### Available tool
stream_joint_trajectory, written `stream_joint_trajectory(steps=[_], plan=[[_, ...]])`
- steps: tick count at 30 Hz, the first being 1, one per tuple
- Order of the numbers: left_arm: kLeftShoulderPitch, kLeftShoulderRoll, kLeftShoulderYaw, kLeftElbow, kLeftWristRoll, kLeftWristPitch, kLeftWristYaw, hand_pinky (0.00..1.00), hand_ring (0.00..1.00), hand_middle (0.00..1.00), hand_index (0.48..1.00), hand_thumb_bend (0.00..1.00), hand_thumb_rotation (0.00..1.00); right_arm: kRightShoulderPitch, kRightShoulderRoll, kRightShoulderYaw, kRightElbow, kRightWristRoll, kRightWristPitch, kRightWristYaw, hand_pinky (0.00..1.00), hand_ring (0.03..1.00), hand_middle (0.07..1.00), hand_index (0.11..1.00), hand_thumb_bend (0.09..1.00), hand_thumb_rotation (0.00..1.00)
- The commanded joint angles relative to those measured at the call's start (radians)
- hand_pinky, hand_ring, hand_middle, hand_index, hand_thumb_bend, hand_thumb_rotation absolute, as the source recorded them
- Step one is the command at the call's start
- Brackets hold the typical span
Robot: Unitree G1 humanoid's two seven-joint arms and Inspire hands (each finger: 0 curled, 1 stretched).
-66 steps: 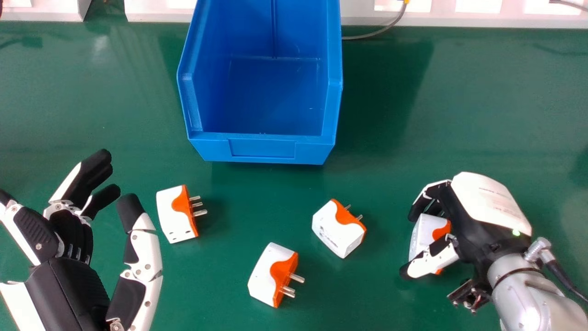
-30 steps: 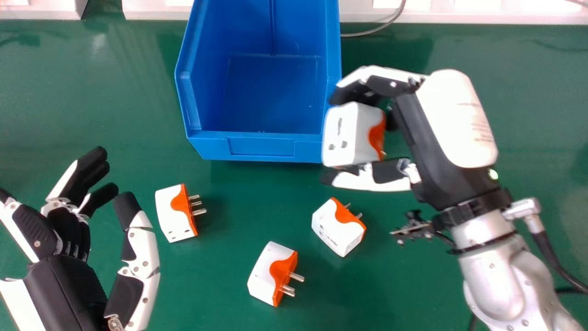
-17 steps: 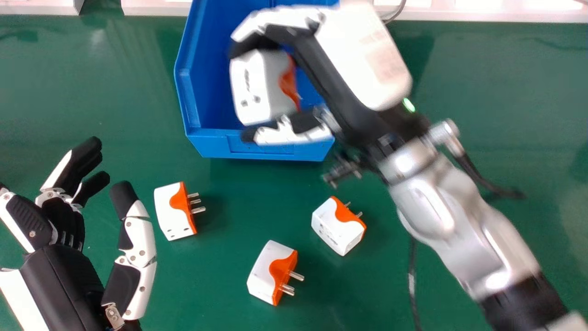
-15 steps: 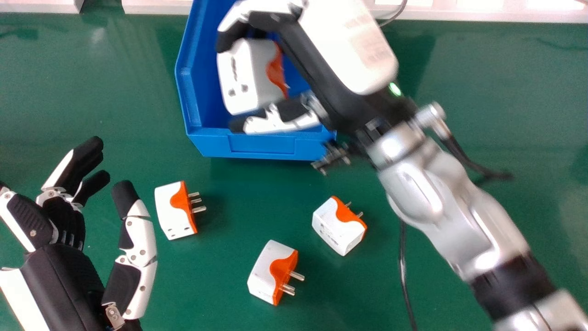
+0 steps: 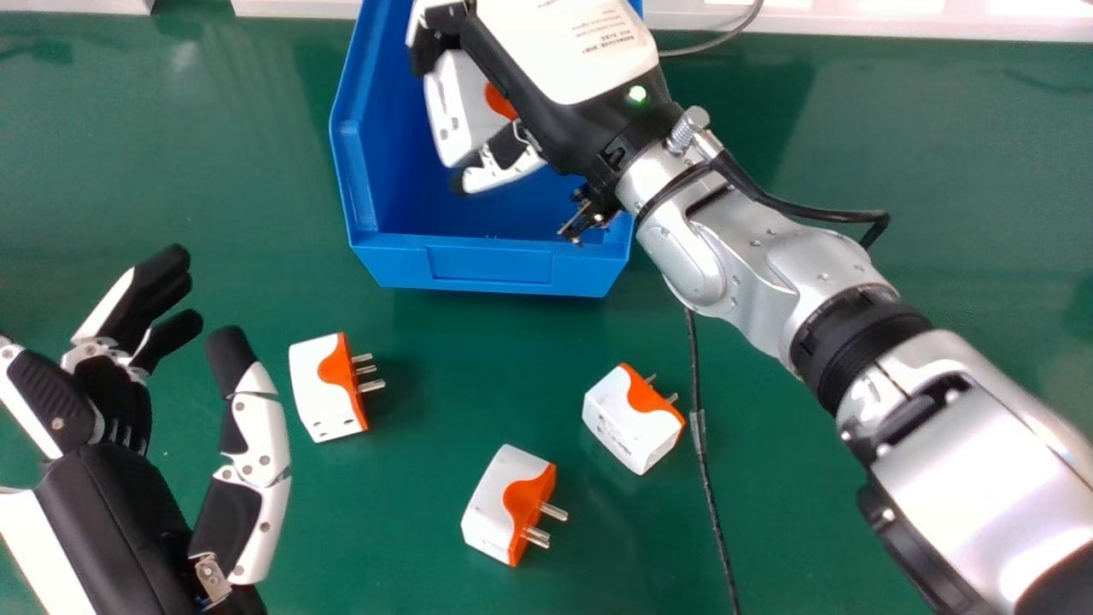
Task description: Pick all objects and put in blue box
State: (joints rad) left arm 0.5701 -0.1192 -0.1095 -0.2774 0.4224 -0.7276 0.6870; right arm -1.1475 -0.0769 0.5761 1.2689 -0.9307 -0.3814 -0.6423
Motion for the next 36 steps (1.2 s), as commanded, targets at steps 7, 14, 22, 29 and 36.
stream_joint_trajectory(steps=[7, 14, 22, 29, 36], plan=[[-0.007, -0.063, 0.005, -0.003, 0.006, -0.008, 0.011, 0.67, 0.72, 0.72, 0.730, 0.27, 0.00, -0.111, -0.020, 0.047, 0.044, -0.008, 0.060, 0.025, 0.31, 0.448, 0.519, 0.527, 0.494, 0.00], [-0.012, -0.061, 0.004, 0.002, -0.003, -0.009, 0.010, 0.66, 0.73, 0.73, 0.730, 0.26, 0.00, -0.117, -0.027, 0.057, 0.050, 0.001, 0.066, 0.022, 0.34, 0.456, 0.516, 0.520, 0.496, 0.00], [-0.007, -0.058, -0.002, 0.001, -0.021, -0.011, -0.006, 0.67, 0.74, 0.74, 0.735, 0.24, 0.00, -0.119, -0.008, 0.112, 0.043, -0.037, 0.183, 0.079, 0.83, 0.975, 0.985, 0.952, 0.983, 0.27], [-0.003, -0.062, -0.002, -0.001, -0.019, -0.010, -0.010, 0.66, 0.74, 0.73, 0.733, 0.24, 0.00, -0.113, -0.001, 0.141, 0.035, -0.046, 0.234, 0.055, 0.99, 1.000, 1.000, 1.000, 1.000, 0.43], [0.004, -0.062, -0.007, -0.004, -0.019, -0.013, -0.011, 0.67, 0.74, 0.74, 0.733, 0.24, 0.00, -0.107, -0.006, 0.125, 0.019, -0.026, 0.230, 0.046, 1.00, 1.000, 1.000, 1.000, 1.000, 0.46]])
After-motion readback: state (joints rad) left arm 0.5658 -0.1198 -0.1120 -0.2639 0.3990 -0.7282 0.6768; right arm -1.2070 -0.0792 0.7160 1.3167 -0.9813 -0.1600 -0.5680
